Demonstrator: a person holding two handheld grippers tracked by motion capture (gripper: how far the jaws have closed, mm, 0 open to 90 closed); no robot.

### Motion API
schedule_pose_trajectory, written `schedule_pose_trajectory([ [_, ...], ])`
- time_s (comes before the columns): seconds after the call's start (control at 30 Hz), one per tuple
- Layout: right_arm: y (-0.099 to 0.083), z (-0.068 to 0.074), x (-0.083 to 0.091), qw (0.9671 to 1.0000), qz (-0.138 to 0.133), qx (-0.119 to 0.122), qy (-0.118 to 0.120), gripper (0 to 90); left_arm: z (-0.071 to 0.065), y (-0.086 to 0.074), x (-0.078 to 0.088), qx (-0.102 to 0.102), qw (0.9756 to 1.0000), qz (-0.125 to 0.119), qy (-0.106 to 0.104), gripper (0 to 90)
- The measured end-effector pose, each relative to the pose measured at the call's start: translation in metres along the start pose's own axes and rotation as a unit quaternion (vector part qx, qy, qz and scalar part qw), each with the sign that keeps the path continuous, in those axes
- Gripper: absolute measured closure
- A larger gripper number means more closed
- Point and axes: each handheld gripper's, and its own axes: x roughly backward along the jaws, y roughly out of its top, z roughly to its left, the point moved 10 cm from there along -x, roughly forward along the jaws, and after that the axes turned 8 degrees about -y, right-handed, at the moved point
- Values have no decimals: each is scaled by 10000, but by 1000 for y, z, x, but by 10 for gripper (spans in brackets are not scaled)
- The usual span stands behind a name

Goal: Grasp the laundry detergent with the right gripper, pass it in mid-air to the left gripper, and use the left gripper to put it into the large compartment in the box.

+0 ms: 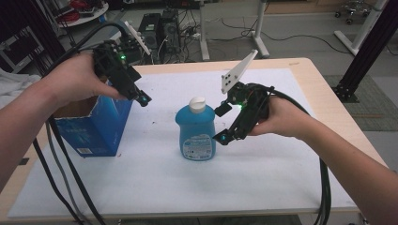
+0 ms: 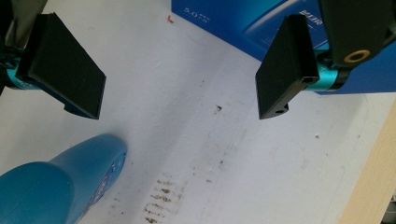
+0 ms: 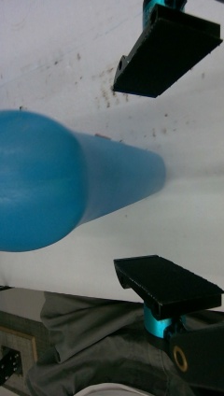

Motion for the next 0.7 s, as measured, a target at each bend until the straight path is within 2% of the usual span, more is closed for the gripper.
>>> schedule_pose_trajectory([
  [0.47, 4, 0, -27, 10000, -38, 11, -4, 125, -2, 1, -1, -15, 10000, -15, 23, 162],
  [0.7, 7, 1, -32, 9999, -110, 33, -24, 126, -2, -1, -2, -5, 10000, 7, 12, 162],
])
